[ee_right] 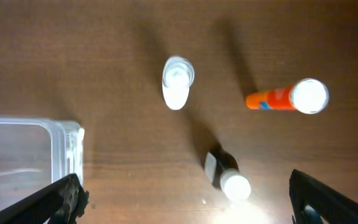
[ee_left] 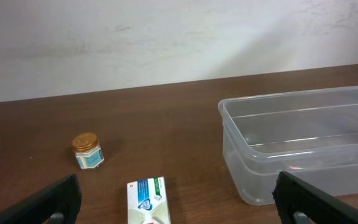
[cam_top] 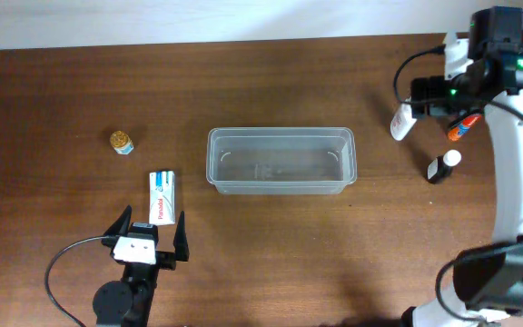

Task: Pack container
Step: 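Move the right gripper over the white spray bottle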

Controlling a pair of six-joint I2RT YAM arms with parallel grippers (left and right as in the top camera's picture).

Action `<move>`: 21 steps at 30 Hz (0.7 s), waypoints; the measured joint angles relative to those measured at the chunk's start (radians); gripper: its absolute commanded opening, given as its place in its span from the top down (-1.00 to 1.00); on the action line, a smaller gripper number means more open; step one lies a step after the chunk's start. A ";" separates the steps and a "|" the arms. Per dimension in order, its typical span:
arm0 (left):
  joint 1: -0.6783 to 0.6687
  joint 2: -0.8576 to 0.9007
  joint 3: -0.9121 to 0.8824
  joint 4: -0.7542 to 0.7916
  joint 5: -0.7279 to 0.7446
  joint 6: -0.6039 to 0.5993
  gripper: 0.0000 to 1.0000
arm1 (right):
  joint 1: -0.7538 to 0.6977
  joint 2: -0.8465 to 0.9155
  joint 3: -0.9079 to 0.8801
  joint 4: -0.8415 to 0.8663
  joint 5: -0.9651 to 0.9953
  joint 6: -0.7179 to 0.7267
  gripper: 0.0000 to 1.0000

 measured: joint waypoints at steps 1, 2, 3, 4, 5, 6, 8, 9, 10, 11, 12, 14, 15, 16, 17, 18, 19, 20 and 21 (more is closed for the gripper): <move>0.000 0.000 0.000 0.000 0.000 0.000 -0.99 | -0.014 0.016 0.000 0.010 -0.026 0.000 -0.96; 0.000 0.000 0.000 0.000 0.000 0.000 -0.98 | -0.022 0.026 0.000 0.016 -0.039 -0.001 -0.97; 0.000 0.000 0.000 0.000 0.000 0.000 -0.99 | -0.031 0.043 0.000 0.026 -0.056 -0.002 -0.97; 0.000 0.000 0.000 0.000 0.000 0.000 -0.99 | -0.034 0.055 0.000 0.032 -0.066 -0.003 -0.97; 0.000 0.000 0.000 0.000 0.000 0.000 -0.99 | -0.035 0.071 0.000 0.037 -0.077 -0.010 -0.97; 0.000 0.000 0.000 0.000 0.000 0.000 -0.99 | -0.035 0.083 0.000 0.039 -0.084 -0.016 -0.97; 0.000 0.000 0.000 0.000 0.000 0.000 -0.99 | -0.032 0.110 0.000 0.039 -0.096 -0.024 -0.97; 0.000 0.000 0.000 0.000 0.000 0.000 -0.99 | -0.032 0.121 0.000 0.040 -0.099 -0.026 -0.97; 0.000 0.000 0.000 0.000 0.000 0.000 -0.99 | -0.032 0.133 0.000 0.040 -0.100 -0.027 -0.97; 0.000 0.000 0.000 0.000 0.000 0.000 -0.99 | -0.032 0.144 0.000 0.040 -0.102 -0.028 -0.97; 0.000 0.000 0.000 0.000 0.000 0.000 -0.99 | -0.032 0.161 0.000 0.040 -0.103 -0.029 -0.97; 0.000 0.000 0.000 0.000 0.000 0.000 -0.99 | -0.032 0.180 0.000 0.040 -0.103 -0.028 -0.97; 0.000 0.000 0.000 0.000 0.000 0.000 -0.99 | -0.032 0.192 0.000 0.040 -0.103 -0.028 -0.96; 0.000 0.000 0.000 0.000 0.000 0.000 -0.99 | -0.032 0.202 0.000 0.042 -0.103 -0.028 -0.97; 0.000 0.000 0.000 0.000 0.000 0.000 -0.99 | -0.032 0.212 0.000 0.044 -0.103 -0.028 -0.97; 0.000 0.000 0.000 0.000 0.000 0.000 -0.99 | -0.032 0.227 0.000 0.047 -0.103 -0.028 -0.97; 0.000 0.000 0.000 0.000 0.000 0.000 -0.99 | -0.032 0.245 0.000 0.050 -0.103 -0.028 -0.97; 0.000 0.000 0.000 0.000 0.000 0.000 -0.99 | -0.032 0.254 0.000 0.055 -0.103 -0.028 -0.97; 0.000 0.000 0.000 0.000 0.000 0.000 -0.99 | -0.032 0.263 0.000 0.064 -0.103 -0.029 -0.97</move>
